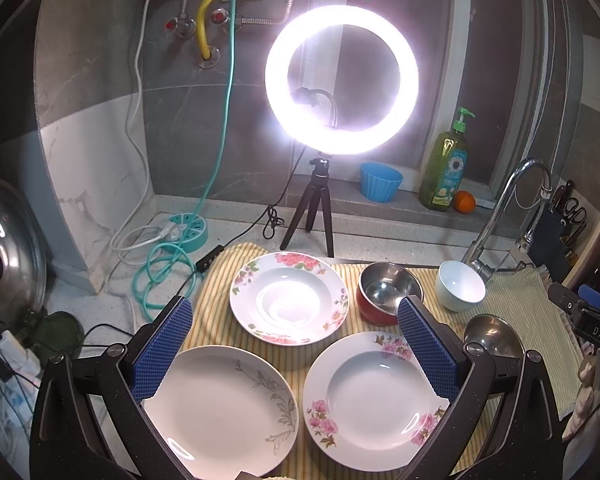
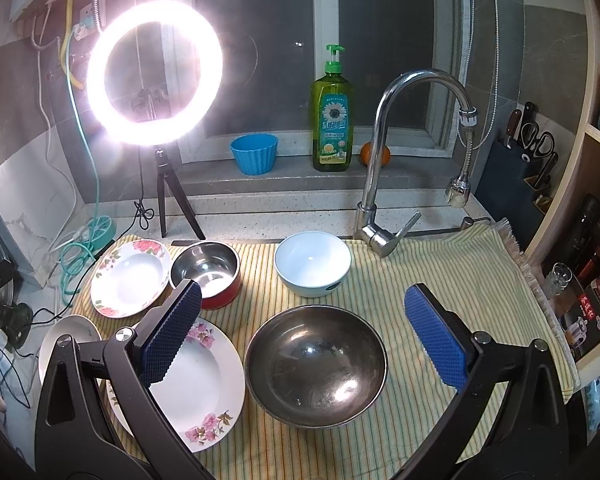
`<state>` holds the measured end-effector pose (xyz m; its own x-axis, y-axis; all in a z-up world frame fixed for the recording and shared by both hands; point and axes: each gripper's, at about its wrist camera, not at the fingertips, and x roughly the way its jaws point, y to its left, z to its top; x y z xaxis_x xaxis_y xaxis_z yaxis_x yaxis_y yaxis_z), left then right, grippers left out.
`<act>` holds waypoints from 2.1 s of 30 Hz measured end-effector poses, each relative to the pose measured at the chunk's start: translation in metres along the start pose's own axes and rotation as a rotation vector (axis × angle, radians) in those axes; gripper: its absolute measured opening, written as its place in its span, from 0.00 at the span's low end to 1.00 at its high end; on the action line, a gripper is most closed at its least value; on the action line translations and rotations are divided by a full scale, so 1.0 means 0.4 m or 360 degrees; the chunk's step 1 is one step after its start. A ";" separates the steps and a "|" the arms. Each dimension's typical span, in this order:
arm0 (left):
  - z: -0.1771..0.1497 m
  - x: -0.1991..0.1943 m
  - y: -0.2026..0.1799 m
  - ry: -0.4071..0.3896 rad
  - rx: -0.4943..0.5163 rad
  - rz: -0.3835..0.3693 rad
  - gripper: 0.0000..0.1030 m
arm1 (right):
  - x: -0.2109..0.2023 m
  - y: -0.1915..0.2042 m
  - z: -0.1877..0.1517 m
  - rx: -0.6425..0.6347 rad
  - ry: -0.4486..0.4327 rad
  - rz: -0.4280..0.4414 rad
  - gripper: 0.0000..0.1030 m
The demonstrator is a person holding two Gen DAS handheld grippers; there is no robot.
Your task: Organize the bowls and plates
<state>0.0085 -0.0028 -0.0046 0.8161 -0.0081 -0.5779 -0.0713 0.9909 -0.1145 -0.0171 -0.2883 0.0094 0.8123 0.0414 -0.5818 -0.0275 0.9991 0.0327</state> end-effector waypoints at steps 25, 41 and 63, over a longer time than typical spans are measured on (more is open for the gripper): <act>-0.072 0.082 0.042 0.0270 -0.0050 -0.0073 0.99 | 0.059 0.001 -0.100 -0.0028 0.0238 0.0152 1.00; -0.152 0.207 0.058 0.0600 -0.0090 -0.0344 0.52 | 0.120 0.004 -0.252 0.0099 0.0659 0.0527 0.61; -0.163 0.396 0.052 0.0905 -0.0044 -0.0509 0.28 | 0.260 0.015 -0.336 0.0374 0.0927 0.0682 0.41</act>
<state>0.0990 0.0078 -0.1512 0.3691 -0.3792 -0.8485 0.1039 0.9241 -0.3678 -0.0110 -0.2766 -0.1603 0.3181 0.4892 -0.8121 -0.0932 0.8686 0.4867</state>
